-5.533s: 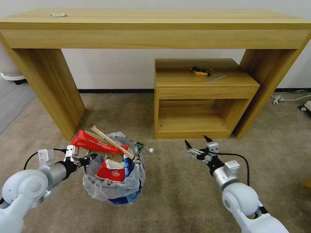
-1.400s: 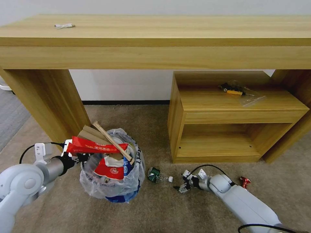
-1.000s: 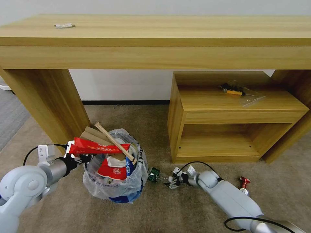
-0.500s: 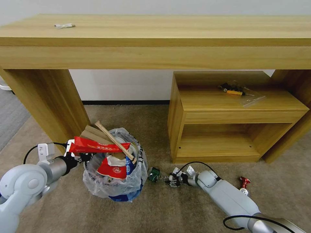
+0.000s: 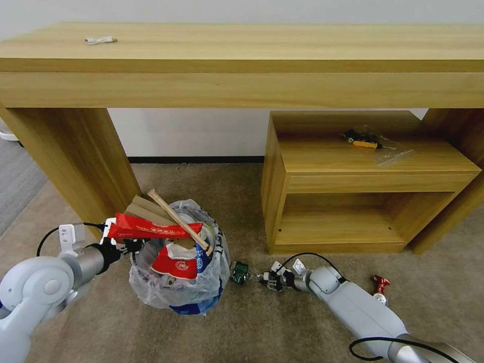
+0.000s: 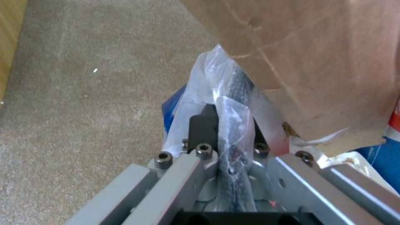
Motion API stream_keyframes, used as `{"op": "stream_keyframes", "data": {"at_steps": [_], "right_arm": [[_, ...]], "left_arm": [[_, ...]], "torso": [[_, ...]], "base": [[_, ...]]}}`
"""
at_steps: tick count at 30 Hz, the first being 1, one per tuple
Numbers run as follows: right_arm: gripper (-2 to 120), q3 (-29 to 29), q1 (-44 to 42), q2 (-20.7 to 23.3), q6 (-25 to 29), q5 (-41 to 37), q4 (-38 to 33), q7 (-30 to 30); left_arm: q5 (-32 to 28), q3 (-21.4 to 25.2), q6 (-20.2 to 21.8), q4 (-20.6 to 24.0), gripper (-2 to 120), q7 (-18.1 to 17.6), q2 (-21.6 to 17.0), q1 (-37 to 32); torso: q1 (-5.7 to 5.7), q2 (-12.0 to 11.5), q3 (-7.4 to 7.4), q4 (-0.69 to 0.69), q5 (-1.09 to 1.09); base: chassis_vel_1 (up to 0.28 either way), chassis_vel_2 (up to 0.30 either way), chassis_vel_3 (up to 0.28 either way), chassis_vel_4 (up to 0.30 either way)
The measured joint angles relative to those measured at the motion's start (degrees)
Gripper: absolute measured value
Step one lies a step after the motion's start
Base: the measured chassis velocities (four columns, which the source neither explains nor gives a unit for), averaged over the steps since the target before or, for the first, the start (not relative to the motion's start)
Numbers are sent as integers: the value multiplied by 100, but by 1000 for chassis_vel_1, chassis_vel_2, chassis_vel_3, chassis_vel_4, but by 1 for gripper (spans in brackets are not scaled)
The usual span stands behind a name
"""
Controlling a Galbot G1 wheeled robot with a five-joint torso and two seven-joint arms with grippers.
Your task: Pick up the trash bin and place the garbage on the floor into it.
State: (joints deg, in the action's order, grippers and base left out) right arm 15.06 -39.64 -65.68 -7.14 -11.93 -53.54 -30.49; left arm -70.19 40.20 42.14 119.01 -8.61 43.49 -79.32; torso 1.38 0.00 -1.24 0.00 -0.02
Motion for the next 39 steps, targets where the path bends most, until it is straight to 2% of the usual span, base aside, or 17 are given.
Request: {"op": "stream_keyframes", "data": {"at_steps": [2, 4, 6, 7, 8, 13, 16, 17, 20, 25, 28, 30, 32, 34, 36, 37, 39], "right_arm": [[20, -4, -4, 2, 0, 1, -4, 1], [10, -24, -22, 6, 0, 20, -26, 1], [8, -27, -24, 7, 0, 24, -30, 1], [2, -38, -34, 13, 0, 34, -43, 2], [0, -48, -46, 23, 1, 42, -60, 4], [0, -135, -146, 166, 2, 137, -246, 20], [0, -168, -276, 616, -55, 239, -683, 38], [0, -168, -276, 616, -55, 239, -683, 38], [12, -133, -297, 879, -65, 242, -1008, -39], [22, -105, -226, 906, -22, 242, -1063, -141], [41, 42, -22, 841, 56, 242, -1032, -296], [44, 90, 14, 817, 67, 241, -1010, -314], [56, 323, 192, 598, 96, 219, -866, -384], [59, 381, 243, 506, 102, 218, -806, -414], [71, 535, 375, 236, 112, 224, -629, -452], [71, 535, 375, 236, 112, 224, -629, -452], [80, 650, 495, -39, 189, 367, -328, -509]], "left_arm": [[0, 0, 0, 1, 0, -1, -1, 0], [0, 1, 0, 9, 0, -3, -5, 0], [0, 0, 0, 11, 0, -4, -6, 1], [0, 0, 0, 16, 0, -5, -7, 1], [0, 1, 0, 20, 0, -5, -8, 2], [2, -3, 0, 26, 0, -12, 18, 2], [9, -2, 0, 48, 0, -17, 50, 0], [9, -2, 0, 48, 0, -17, 50, 0], [12, 17, -1, 54, 0, -17, 69, 0], [26, 22, 0, 50, 0, -15, 93, 0], [49, 8, 0, 43, 0, -14, 124, 2], [52, 3, 0, 43, 0, -13, 125, 2], [56, -16, 0, 37, 0, -12, 126, 16], [56, -17, 0, 32, 0, -11, 126, 19], [58, -17, 0, 14, 0, -7, 126, 19], [58, -17, 0, 14, 0, -7, 126, 19], [69, -18, 0, 1, 0, 0, 151, 18]], "torso": [[0, 0, 0, 0, 0], [0, 0, 0, 0, 0], [0, 0, 0, 0, 0], [-1, 0, 0, 0, 0], [-1, 0, 0, 0, 0], [-1, 0, 0, 0, 0], [-1, 0, 0, -1, 0], [-1, 0, 0, -1, 0], [-1, 0, 0, -3, -2], [-1, 1, 0, -2, 2], [-1, 1, 0, 1, -2], [0, 1, 0, 1, 0], [-1, 1, 0, 0, 0], [0, 1, 0, 0, 0], [0, 1, 0, 1, 0], [0, 1, 0, 1, 0], [0, 1, 0, 1, -1]], "base": [[0, 0, 0, 0], [0, 0, 0, 0], [0, 0, 0, 0], [0, 0, 0, 0], [0, 0, 0, 0], [0, 0, 0, 0], [0, 0, 0, 0], [0, 0, 0, 0], [0, 0, 0, 0], [0, 0, 0, 0], [0, 0, 0, 0], [0, 0, 0, 0], [0, 0, 0, 0], [0, 0, 0, 0], [0, 0, 0, 0], [0, 0, 0, 0], [0, 0, 0, 0]]}}
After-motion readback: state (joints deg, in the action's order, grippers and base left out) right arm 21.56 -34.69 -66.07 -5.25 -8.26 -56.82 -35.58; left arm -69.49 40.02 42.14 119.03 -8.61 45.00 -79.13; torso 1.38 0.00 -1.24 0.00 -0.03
